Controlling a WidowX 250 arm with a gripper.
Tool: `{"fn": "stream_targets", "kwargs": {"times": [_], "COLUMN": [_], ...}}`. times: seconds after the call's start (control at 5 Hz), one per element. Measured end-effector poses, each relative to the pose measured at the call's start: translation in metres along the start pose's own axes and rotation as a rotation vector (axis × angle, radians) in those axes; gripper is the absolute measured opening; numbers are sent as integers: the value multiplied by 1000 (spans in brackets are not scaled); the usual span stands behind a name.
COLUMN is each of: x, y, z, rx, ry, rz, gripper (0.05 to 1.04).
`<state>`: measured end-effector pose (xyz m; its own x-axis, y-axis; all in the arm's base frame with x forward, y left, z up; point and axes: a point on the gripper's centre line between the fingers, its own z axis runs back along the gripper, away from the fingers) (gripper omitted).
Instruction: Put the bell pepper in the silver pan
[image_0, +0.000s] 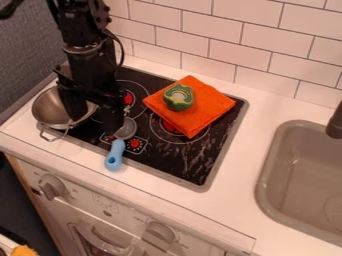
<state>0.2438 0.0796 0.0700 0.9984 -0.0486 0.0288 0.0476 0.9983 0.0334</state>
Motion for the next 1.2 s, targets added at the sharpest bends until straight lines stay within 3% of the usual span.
{"fn": "stream_targets", "kwargs": {"times": [0.2,0.8,1.2], "x": [-2,100,111], "y": [-2,-40,-45], "z": [-8,-13,-23], "rx": [-16,-61,-60], "ry": [29,-5,3], "rz": [8,17,59], "gripper": [1001,1001,1001]}}
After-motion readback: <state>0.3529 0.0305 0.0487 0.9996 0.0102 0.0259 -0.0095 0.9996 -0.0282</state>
